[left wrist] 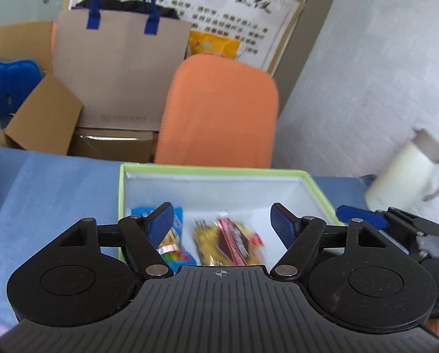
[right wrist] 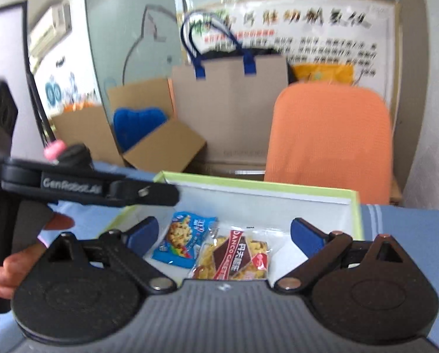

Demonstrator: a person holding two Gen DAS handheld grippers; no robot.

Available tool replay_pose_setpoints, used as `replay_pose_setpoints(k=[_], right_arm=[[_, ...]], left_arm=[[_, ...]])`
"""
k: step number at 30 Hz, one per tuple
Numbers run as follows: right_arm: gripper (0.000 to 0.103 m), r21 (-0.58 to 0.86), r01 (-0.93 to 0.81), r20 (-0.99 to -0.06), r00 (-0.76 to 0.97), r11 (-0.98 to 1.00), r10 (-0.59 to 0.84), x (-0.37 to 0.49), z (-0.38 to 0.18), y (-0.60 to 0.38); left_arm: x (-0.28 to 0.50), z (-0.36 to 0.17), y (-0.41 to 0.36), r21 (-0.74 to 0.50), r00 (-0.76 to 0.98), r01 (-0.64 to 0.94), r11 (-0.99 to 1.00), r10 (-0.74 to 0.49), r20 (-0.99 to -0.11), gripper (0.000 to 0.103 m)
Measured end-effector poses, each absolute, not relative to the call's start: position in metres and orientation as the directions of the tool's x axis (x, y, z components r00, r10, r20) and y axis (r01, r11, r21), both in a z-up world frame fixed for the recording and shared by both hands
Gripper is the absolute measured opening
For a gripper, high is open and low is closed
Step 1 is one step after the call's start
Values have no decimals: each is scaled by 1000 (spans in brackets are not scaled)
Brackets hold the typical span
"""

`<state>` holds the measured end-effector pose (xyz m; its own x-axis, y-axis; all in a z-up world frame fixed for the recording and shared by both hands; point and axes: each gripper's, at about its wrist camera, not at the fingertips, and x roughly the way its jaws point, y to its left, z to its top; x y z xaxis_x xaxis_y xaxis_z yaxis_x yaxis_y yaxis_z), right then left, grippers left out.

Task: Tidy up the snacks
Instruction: 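Lower the DANCO GALETTE bag into the green box and open the left gripper, then move the left gripper to the orange-white rabbit snack bag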

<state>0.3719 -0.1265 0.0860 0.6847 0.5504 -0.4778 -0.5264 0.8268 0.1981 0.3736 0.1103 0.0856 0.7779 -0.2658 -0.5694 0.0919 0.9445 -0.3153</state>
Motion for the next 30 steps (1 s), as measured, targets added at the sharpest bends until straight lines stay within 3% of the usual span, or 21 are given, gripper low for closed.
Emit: replay_pose_setpoints(k=[7, 15, 20, 25, 30], right_arm=[[102, 215, -516, -429, 713, 829, 555, 257, 87, -150], [102, 256, -445, -456, 727, 858, 513, 133, 51, -158], [102, 303, -517, -458, 657, 800, 599, 108, 40, -135], [102, 205, -521, -514, 663, 828, 544, 117, 34, -122], [102, 245, -515, -544, 628, 821, 556, 142, 21, -122]], left_arm=[[269, 90, 93, -325, 782, 154, 933, -316, -537, 68], [176, 54, 69, -369, 724, 191, 910, -384, -573, 72], [178, 37, 58, -366, 673, 219, 905, -412, -615, 71], [202, 31, 55, -390, 601, 295, 873, -486, -635, 71], [212, 14, 48, -376, 548, 326, 867, -497, -673, 67]])
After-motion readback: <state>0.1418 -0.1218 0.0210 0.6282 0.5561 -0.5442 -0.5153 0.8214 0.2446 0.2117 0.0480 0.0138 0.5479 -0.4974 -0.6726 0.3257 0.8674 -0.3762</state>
